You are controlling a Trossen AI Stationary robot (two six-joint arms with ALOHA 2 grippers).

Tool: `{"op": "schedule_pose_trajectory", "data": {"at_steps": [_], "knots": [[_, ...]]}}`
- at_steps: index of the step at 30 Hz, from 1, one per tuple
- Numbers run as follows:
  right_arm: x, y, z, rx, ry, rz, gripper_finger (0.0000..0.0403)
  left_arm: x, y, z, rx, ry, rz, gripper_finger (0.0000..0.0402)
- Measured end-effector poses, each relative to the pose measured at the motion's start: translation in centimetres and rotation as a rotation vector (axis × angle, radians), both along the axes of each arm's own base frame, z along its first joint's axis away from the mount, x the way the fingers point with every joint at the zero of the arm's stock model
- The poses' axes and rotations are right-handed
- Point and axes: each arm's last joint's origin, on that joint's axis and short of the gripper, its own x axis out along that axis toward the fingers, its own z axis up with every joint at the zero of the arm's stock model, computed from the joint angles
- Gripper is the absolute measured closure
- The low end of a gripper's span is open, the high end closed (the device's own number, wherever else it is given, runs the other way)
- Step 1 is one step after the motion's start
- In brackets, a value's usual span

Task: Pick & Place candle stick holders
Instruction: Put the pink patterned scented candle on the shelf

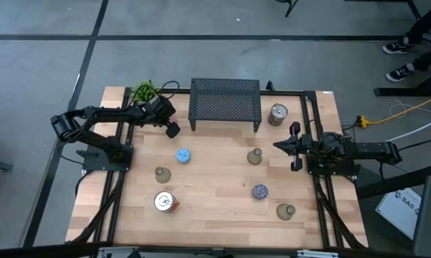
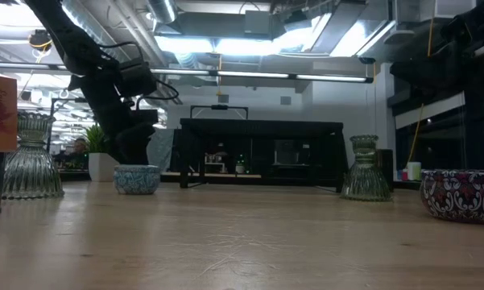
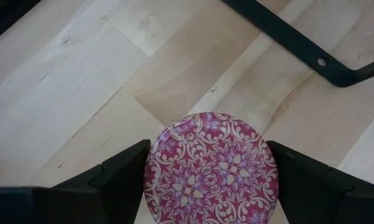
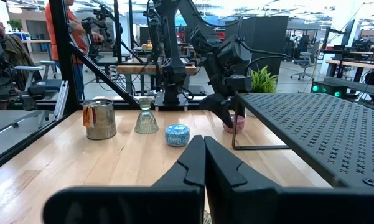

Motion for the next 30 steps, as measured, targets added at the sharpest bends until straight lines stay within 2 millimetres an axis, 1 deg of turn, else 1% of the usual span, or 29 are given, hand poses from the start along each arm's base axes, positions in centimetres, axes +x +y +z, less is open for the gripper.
{"op": "schedule_pose_trajectory", "data": {"at_steps": [5,13,18,21,30], "knots": [[0.0,0.0,0.0,0.0,0.0,0.0,0.0402,0.0,0.0,0.1,-0.013,0.005,0.013,0.0107],[0.0,0.0,0.0,0.0,0.0,0.0,0.0402,0.2,0.1,1.5,-0.107,0.075,0.068,0.0107],[0.0,0.0,0.0,0.0,0.0,0.0,0.0402,0.3,0.3,2.8,-0.129,0.077,0.097,0.0107],[0.0,0.0,0.0,0.0,0.0,0.0,0.0402,0.5,0.4,3.9,-0.124,0.056,0.113,0.0107],[0.0,0.0,0.0,0.0,0.0,0.0,0.0402,0.8,0.6,6.8,-0.117,0.048,0.113,0.0107]]}}
